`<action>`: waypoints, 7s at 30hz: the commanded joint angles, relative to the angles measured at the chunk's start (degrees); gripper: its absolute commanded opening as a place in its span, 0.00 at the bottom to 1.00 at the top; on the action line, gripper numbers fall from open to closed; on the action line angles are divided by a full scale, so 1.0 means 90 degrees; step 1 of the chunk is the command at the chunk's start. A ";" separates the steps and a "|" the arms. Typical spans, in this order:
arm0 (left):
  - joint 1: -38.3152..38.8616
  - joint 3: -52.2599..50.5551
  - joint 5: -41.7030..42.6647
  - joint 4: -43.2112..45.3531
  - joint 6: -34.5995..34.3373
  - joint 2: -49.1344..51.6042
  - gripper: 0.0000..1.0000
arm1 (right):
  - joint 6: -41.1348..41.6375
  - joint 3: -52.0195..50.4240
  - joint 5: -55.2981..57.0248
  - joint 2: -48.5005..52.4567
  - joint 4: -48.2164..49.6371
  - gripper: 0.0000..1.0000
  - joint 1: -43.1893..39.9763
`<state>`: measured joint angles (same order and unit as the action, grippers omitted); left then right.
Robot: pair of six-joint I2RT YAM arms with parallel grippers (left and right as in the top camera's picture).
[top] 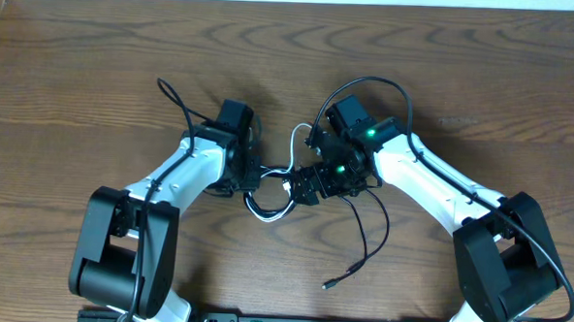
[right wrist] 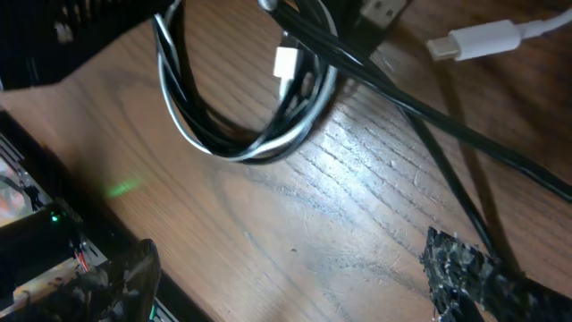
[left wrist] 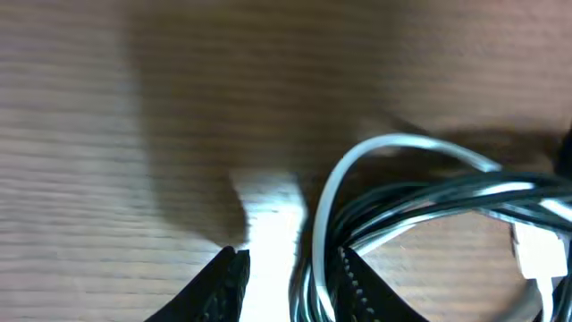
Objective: Untangle cables
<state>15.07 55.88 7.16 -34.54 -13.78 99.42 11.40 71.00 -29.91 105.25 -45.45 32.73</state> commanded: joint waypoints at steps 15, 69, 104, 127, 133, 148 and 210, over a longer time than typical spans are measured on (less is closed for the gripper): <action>-0.0073 -0.0141 -0.0221 0.0277 -0.0148 -0.0117 0.31 | 0.0211 -0.0053 0.0449 0.0000 0.0381 0.91 0.0372; -0.0056 -0.0770 -0.0627 0.0124 -0.0840 -0.0056 0.31 | 0.1994 -0.1945 0.4818 0.0777 0.3347 0.85 0.1894; -0.0454 -0.0770 -0.1445 -0.0148 -0.1069 -0.0056 0.32 | 0.1800 -0.1945 0.4097 0.0976 0.2975 0.84 0.0920; -0.3016 -0.1069 -0.1683 -0.0466 -0.2220 -0.0056 0.47 | 0.1826 -0.1945 0.4527 0.0976 0.2776 0.84 0.0908; -0.3725 -0.1205 -0.1178 -0.0364 -0.2220 -0.0056 0.47 | 0.1826 -0.1945 0.4648 0.0976 0.2708 0.84 0.0867; -0.5119 -0.1579 -0.0029 -0.0104 -0.2215 -0.0056 0.48 | 0.2091 -0.1945 0.4551 0.0976 0.2523 0.85 0.0529; -0.1338 -0.0648 -0.2922 0.1707 -0.0537 0.0563 0.31 | 0.2157 -0.1945 0.4214 0.0976 0.2807 0.86 0.0559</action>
<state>5.87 51.75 -13.82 -16.56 -13.93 101.41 30.41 58.00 12.27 107.74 -18.13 38.46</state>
